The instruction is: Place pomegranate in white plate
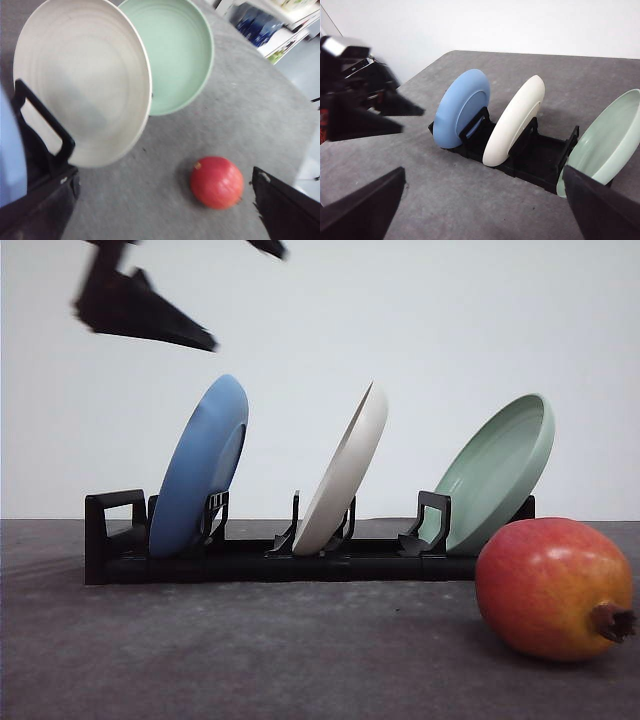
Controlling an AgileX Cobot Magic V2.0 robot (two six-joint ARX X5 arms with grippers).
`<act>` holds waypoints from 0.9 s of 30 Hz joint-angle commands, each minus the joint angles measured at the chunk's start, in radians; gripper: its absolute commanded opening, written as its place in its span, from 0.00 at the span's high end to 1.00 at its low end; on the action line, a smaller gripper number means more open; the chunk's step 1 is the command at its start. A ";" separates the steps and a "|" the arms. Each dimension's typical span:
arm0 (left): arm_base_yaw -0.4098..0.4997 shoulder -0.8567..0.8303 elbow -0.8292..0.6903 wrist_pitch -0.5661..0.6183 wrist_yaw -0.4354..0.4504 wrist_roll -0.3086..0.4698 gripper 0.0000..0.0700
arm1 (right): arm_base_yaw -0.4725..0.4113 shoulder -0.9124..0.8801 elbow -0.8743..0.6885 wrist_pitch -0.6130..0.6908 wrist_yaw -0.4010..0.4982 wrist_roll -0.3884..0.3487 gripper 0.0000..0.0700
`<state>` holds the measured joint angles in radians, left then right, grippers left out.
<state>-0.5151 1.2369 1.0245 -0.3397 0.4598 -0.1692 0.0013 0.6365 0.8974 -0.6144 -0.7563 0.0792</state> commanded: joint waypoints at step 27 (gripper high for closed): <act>-0.211 0.642 0.579 -0.143 -0.333 0.150 0.11 | 0.003 0.005 0.016 0.008 -0.002 0.023 0.08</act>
<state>-0.7159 1.8533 1.5719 -0.4901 0.1284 -0.0360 0.0013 0.6365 0.8974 -0.6144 -0.7563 0.0869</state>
